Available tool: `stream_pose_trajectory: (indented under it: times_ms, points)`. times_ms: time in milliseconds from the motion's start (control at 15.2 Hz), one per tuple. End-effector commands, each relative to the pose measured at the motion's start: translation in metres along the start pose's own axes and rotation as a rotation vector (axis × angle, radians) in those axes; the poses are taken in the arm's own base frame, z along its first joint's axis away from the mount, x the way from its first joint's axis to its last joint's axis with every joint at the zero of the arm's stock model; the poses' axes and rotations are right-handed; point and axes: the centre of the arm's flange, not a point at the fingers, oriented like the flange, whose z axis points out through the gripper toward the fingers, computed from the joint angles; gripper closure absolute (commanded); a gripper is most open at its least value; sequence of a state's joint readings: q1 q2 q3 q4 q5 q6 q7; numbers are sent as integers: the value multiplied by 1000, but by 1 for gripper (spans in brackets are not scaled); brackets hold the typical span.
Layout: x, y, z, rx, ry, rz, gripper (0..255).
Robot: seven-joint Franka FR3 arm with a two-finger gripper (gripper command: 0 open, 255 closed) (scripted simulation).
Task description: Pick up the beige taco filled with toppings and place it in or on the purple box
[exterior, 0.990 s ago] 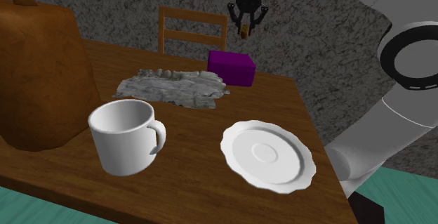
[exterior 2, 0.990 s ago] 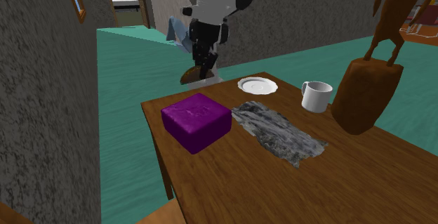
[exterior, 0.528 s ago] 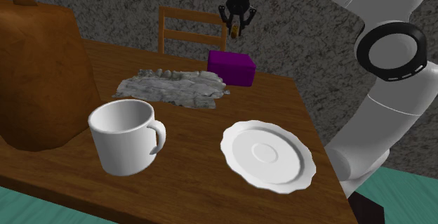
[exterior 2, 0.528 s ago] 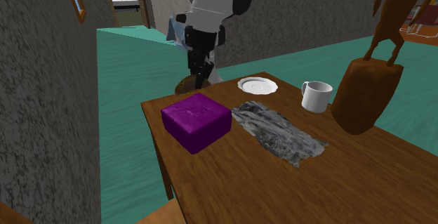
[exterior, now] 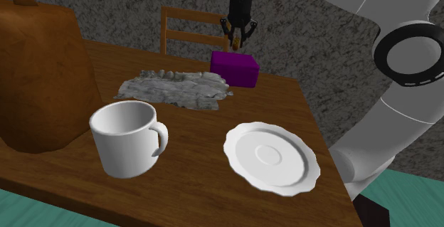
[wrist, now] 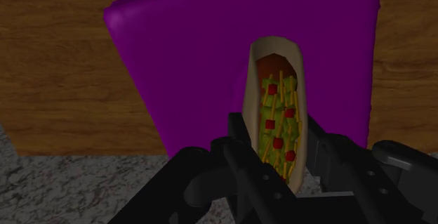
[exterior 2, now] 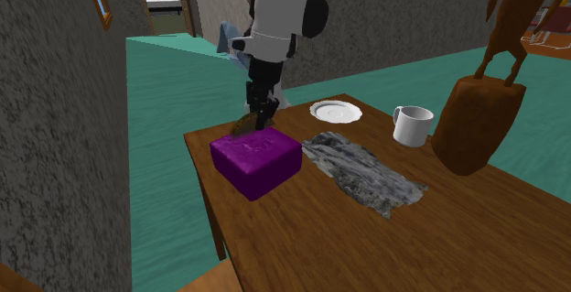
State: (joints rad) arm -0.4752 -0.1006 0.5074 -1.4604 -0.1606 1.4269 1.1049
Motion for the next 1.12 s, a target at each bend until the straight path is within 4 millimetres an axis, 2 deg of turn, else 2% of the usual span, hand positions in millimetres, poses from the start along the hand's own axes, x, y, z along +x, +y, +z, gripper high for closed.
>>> stream_pose_trajectory:
  times_ms: [0, 132, 594, 660, 990, 1056]
  points:
    - [-1, -1, 11, 1, 0, 0, 255]
    - [-3, -1, 21, 1, 0, 0, 255]
    - [-3, -1, 21, 1, 0, 0, 255]
    - [-3, -1, 21, 1, 0, 0, 0]
    - [-3, -1, 21, 1, 0, 0, 0]
    - [-3, -1, 7, 1, 0, 0, 0]
